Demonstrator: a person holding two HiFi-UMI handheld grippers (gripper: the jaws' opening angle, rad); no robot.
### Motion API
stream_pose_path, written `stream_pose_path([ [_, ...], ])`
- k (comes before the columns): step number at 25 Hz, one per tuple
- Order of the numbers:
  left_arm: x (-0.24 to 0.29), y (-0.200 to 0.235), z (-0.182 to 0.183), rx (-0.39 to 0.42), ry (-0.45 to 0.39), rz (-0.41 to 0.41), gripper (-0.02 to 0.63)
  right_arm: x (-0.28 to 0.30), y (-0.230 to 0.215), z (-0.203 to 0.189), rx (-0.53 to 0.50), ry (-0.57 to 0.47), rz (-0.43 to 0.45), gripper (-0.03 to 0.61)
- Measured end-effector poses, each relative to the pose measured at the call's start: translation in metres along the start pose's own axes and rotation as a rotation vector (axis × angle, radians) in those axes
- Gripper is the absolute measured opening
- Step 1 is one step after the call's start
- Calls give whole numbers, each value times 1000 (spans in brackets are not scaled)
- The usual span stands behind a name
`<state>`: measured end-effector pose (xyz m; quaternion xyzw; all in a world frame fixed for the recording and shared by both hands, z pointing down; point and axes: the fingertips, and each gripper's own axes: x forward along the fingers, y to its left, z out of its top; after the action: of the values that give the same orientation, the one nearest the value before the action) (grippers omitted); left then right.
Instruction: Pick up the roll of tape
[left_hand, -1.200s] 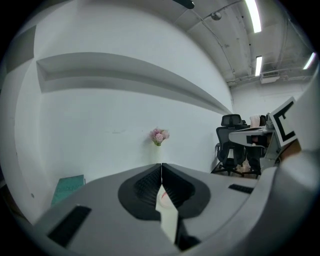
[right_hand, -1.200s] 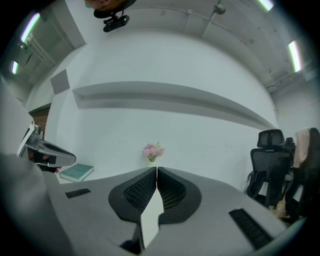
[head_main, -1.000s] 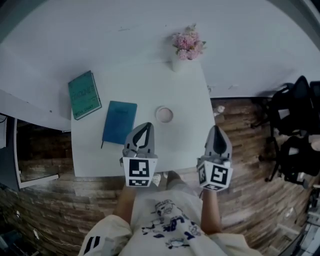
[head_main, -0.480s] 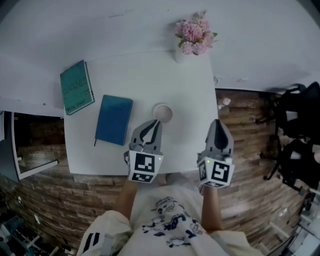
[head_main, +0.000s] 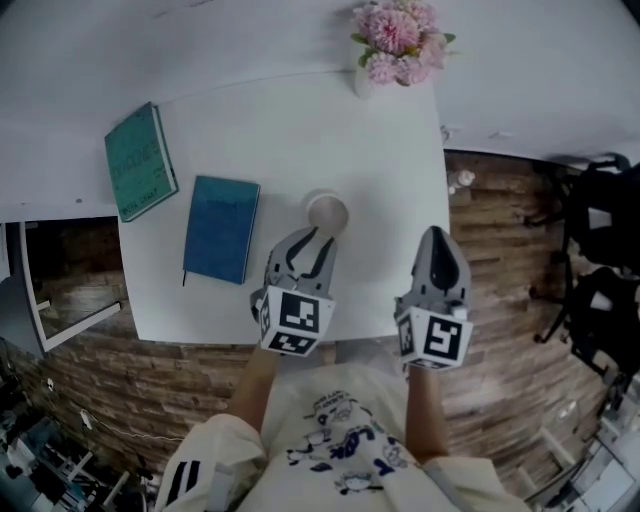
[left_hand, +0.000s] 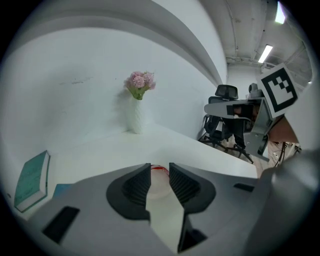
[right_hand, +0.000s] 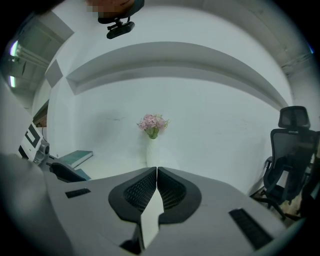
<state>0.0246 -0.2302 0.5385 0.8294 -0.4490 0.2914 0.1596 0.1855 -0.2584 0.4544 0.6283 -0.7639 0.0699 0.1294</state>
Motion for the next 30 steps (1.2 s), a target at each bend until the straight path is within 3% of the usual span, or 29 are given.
stream_pose_path([
  [14, 41, -16, -34, 64, 196, -103, 141, 17, -6, -29, 8, 69, 15, 5],
  [25, 56, -19, -44, 140, 310, -104, 141, 31, -7, -45, 21, 109, 29, 5],
  [30, 59, -20, -52, 186, 415, -91, 141, 35, -6, -48, 17, 115, 40, 5],
])
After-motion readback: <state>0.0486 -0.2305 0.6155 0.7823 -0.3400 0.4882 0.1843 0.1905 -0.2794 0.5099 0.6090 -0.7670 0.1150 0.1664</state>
